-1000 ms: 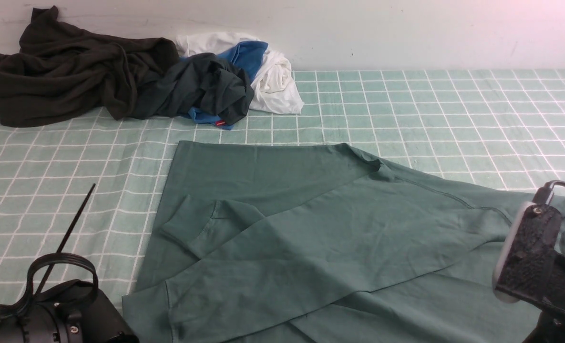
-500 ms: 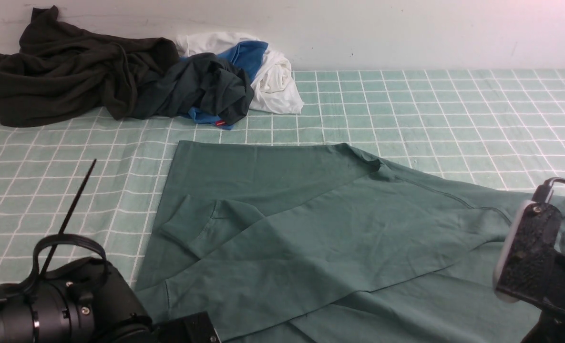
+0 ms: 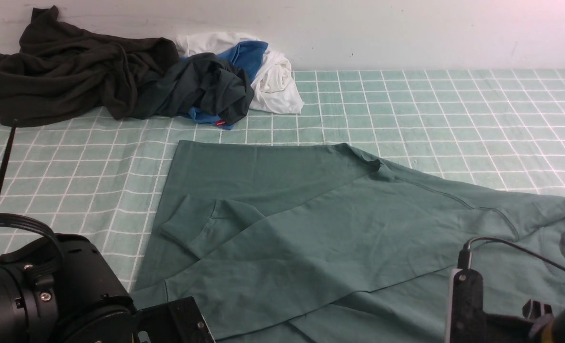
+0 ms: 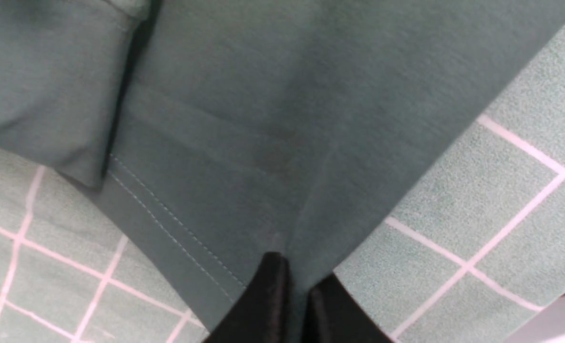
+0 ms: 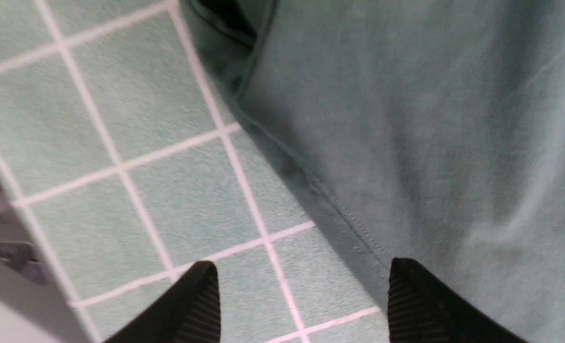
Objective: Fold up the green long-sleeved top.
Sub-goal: Use both arms simultaneously to clamp the lower edge of the clothing fabric
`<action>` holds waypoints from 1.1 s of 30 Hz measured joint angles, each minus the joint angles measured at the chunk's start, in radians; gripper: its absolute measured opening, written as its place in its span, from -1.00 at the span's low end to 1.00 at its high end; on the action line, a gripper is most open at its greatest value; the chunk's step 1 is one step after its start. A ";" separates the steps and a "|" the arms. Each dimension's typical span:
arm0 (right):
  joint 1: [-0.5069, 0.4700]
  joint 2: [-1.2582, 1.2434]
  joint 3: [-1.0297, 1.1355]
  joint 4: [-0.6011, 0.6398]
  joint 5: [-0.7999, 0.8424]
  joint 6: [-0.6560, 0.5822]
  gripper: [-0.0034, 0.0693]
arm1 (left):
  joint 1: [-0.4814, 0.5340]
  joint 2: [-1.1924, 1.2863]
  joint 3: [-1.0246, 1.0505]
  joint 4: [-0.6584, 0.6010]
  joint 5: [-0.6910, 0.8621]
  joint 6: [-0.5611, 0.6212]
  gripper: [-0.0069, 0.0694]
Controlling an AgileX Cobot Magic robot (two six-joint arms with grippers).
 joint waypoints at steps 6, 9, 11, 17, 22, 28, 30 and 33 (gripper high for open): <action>0.000 0.116 0.074 -0.116 -0.197 0.031 0.31 | 0.002 0.000 0.000 0.000 -0.023 -0.001 -0.80; 0.000 0.158 0.069 -0.149 -0.222 0.056 0.31 | 0.002 0.000 0.000 0.001 -0.029 -0.001 -0.80; 0.000 0.168 0.066 -0.157 -0.216 0.075 0.31 | 0.002 0.000 0.000 0.001 -0.033 -0.001 -0.80; 0.002 0.167 0.056 -0.170 -0.212 0.122 0.18 | 0.002 0.000 0.000 0.001 -0.039 -0.004 -0.80; 0.002 0.165 0.040 -0.200 -0.232 0.127 -0.06 | 0.002 0.000 0.000 0.001 -0.043 -0.005 -0.80; 0.002 0.165 0.031 -0.203 -0.228 0.127 -0.43 | 0.002 0.000 0.000 0.002 -0.046 -0.005 -0.80; 0.002 0.165 0.013 -0.203 -0.207 0.119 -0.62 | 0.002 -0.001 0.000 0.002 -0.046 -0.005 -0.80; 0.002 0.165 -0.026 -0.219 -0.152 0.095 -0.82 | 0.009 -0.001 -0.008 0.006 -0.044 -0.005 -0.80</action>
